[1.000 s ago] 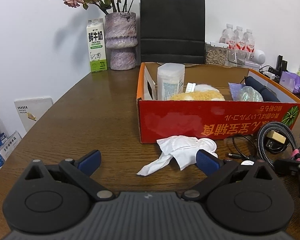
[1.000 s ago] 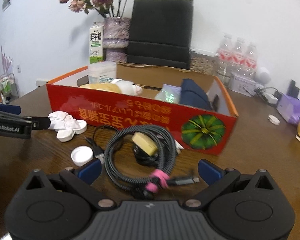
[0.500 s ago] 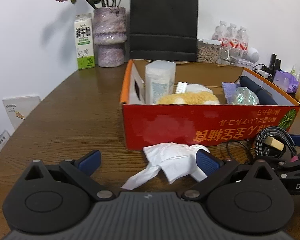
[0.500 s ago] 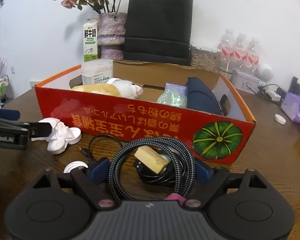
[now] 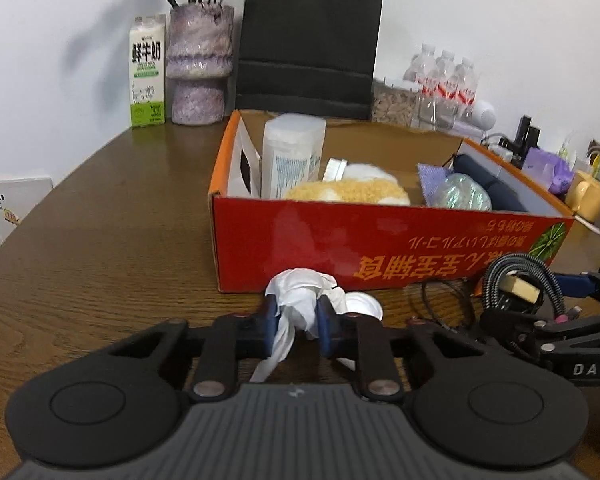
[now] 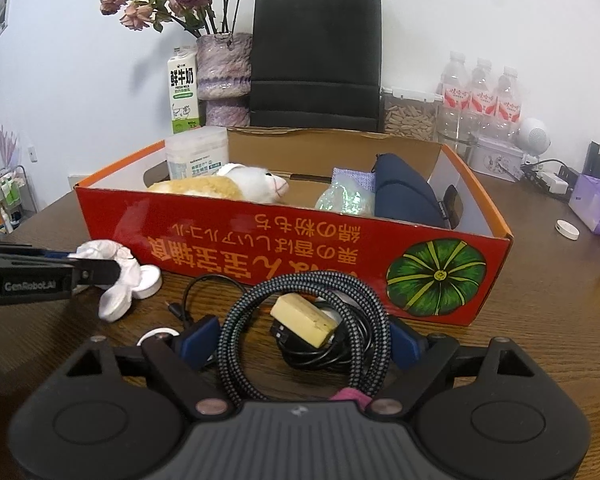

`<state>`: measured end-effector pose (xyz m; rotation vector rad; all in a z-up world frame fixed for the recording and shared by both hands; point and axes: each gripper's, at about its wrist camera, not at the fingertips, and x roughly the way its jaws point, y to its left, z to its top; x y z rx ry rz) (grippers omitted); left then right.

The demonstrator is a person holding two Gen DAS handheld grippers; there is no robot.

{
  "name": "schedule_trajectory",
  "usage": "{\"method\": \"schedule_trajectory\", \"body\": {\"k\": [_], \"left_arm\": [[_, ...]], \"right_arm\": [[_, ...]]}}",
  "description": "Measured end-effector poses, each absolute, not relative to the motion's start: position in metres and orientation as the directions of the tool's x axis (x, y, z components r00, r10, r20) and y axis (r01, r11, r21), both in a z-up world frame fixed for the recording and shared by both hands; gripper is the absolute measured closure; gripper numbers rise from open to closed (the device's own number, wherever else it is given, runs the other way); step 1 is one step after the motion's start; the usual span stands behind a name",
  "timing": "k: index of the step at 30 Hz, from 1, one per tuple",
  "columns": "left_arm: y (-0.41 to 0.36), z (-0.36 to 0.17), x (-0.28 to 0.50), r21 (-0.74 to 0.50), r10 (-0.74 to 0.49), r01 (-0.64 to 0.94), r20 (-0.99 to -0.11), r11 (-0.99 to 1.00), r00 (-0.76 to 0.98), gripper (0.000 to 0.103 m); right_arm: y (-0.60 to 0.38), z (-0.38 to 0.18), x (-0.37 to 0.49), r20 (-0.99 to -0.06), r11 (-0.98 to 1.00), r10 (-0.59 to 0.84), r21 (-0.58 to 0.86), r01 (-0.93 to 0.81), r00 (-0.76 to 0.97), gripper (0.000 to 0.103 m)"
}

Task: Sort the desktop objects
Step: 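Grasp the white tissue with the left tool while the right tool grasps the black cable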

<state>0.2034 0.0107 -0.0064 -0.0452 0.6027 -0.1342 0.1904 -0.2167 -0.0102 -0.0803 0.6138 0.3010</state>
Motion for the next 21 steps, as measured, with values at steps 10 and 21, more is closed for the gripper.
{"method": "schedule_trajectory", "body": {"k": [10,21], "left_arm": [[0.015,0.007,0.183,-0.081,-0.108,0.078,-0.518,0.994,0.849,0.084],[0.008,0.029,0.174,-0.076,-0.120,0.096,-0.462,0.993,0.879,0.084]], "right_arm": [[-0.218,-0.004,0.175,-0.532,0.950,0.260,-0.007,-0.311,0.806,0.017],[-0.224,0.015,0.160,-0.467,0.948,0.281,0.001,-0.317,0.839,0.017]]}}
